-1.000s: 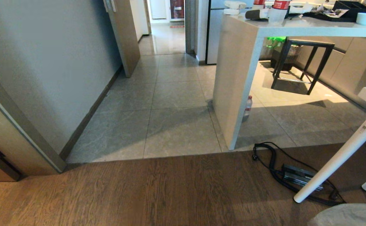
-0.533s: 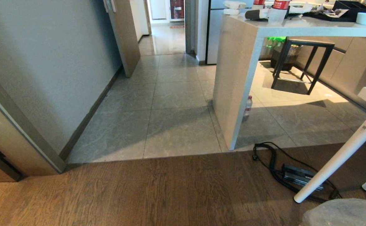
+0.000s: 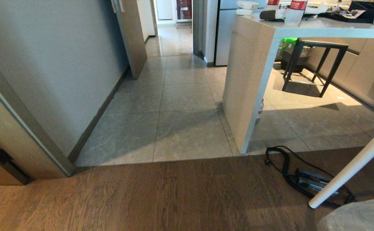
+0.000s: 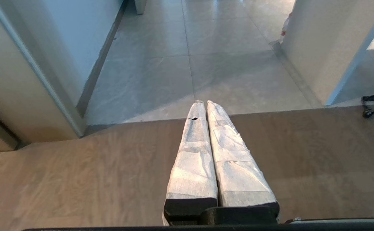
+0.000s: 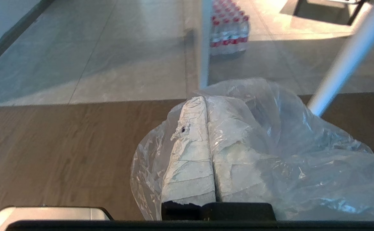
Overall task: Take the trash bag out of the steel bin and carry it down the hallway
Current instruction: Put the trash bag at the door
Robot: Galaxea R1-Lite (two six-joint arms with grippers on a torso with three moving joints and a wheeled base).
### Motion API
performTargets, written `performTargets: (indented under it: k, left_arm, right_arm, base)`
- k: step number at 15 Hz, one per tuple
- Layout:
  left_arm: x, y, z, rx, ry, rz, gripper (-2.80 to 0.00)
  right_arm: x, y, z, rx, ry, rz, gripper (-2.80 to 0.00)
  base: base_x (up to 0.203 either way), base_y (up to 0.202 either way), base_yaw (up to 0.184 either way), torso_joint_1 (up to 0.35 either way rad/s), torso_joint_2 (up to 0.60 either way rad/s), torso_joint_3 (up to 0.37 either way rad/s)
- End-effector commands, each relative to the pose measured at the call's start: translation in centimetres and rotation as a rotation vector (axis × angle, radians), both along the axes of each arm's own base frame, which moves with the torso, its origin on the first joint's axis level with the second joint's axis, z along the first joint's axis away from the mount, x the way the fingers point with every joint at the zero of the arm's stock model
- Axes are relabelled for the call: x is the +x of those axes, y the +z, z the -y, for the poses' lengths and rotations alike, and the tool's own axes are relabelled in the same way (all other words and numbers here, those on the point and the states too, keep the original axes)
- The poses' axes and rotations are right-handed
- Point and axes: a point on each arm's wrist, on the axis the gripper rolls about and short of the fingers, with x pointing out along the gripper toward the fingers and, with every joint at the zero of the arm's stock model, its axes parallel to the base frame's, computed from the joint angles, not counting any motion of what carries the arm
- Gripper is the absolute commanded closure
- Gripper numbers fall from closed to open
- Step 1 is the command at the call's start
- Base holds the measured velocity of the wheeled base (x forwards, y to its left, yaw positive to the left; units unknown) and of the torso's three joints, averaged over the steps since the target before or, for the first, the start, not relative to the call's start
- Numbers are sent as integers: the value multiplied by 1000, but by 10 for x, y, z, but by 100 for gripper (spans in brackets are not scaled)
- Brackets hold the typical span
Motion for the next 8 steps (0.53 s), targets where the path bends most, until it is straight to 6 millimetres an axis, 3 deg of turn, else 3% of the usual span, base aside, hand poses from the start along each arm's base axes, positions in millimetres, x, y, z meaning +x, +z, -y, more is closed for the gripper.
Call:
performTargets:
  k: [1,5,8]
  left_arm:
    - [1,-3,0,-2,1,-12,0]
    - [1,-3,0,-3,1,-10,0]
    - [1,-3,0,-3,1,-11,0]
  right_arm:
    - [0,0,0,-1,1,-1,0]
    - [0,0,0,-1,3,-1,0]
    - [0,0,0,-3,1,-1,0]
  base:
    - [0,196,5,2,1,2]
    - [0,184,2,3,4,1]
    - [0,64,1,0,2,1]
